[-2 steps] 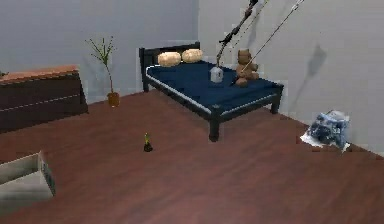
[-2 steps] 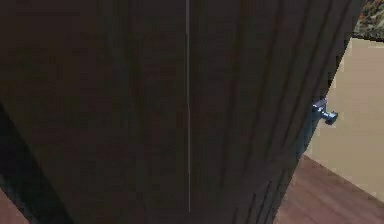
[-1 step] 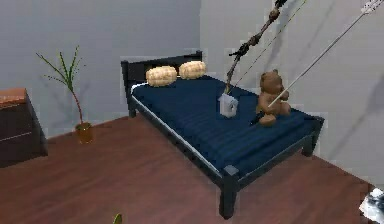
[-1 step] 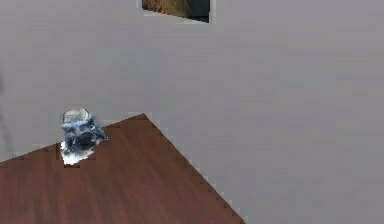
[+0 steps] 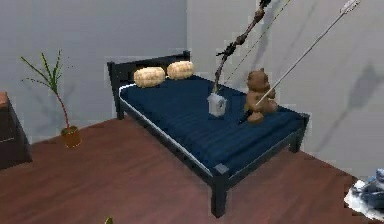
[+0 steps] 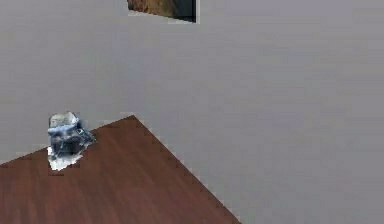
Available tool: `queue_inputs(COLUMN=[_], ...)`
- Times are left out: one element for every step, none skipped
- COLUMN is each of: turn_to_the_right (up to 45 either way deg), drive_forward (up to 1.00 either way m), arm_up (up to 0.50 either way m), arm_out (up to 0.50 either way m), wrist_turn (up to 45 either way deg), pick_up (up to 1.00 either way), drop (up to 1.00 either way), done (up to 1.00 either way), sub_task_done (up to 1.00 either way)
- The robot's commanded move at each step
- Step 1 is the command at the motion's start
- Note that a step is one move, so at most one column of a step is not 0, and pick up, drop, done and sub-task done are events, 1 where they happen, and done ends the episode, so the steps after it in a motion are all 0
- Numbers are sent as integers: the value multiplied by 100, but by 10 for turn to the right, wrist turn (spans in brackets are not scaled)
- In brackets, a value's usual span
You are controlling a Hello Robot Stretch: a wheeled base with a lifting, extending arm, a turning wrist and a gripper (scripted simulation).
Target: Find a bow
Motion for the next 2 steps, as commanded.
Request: queue_inputs(turn_to_the_right=[0, 0], drive_forward=[75, 0], arm_up=[0, 0], arm_out=[0, 0], wrist_turn=[0, 0], pick_up=[0, 0], drop=[0, 0], done=[0, 100], sub_task_done=[0, 0])
